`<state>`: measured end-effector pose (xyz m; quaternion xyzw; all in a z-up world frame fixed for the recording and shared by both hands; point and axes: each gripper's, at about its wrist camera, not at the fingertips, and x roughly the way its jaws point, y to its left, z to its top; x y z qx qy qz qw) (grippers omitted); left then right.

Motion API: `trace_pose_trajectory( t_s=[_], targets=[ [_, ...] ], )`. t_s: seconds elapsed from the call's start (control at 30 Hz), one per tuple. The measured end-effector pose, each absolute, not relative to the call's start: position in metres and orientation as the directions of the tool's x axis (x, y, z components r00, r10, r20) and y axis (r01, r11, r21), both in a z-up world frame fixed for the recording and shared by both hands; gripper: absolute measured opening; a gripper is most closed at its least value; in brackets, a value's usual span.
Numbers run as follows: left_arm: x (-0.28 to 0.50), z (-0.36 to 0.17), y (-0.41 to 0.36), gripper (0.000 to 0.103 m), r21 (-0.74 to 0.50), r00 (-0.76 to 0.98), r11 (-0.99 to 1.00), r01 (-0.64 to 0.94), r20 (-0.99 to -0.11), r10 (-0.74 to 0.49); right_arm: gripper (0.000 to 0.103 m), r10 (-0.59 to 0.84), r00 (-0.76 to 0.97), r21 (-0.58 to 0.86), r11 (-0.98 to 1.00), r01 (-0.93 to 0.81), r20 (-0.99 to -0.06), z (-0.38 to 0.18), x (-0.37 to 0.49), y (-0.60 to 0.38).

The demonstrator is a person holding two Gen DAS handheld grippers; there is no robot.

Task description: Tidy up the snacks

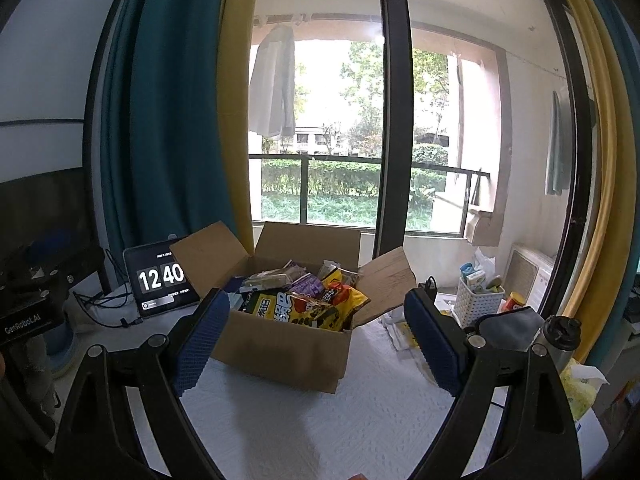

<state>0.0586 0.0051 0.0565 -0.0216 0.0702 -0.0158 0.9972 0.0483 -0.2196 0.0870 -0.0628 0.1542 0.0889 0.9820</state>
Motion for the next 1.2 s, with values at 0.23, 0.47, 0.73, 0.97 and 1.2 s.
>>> trace_pose_trajectory(
  t_s=[0.23,0.47,0.73,0.97,1.2],
  targets=[
    [0.065,0.054,0.004,0.097,-0.033,0.988,0.999,0.019,-0.152,-0.024,0.091,0.142,0.937,-0.113,0.976,-0.186,-0.318,0.084,0.053,-0.217],
    [0.07,0.053,0.004,0.097,-0.04,0.988,0.999,0.023,-0.153,-0.029,0.091,0.139,0.936,-0.115,0.976,-0.184,-0.323,0.083,0.057,-0.218],
    [0.076,0.054,0.002,0.097,-0.044,0.989,0.999,0.029,-0.147,-0.036,0.091,0.135,0.936,-0.116,0.977,-0.181,-0.326,0.083,0.062,-0.219],
    [0.082,0.054,0.002,0.097,-0.048,0.988,0.998,0.029,-0.152,-0.036,0.091,0.134,0.932,-0.112,0.977,-0.181,-0.337,0.082,0.071,-0.222],
    [0.091,0.052,-0.001,0.097,-0.046,0.986,0.999,0.028,-0.162,-0.035,0.091,0.138,0.926,-0.101,0.978,-0.184,-0.351,0.078,0.08,-0.225]
  ],
)
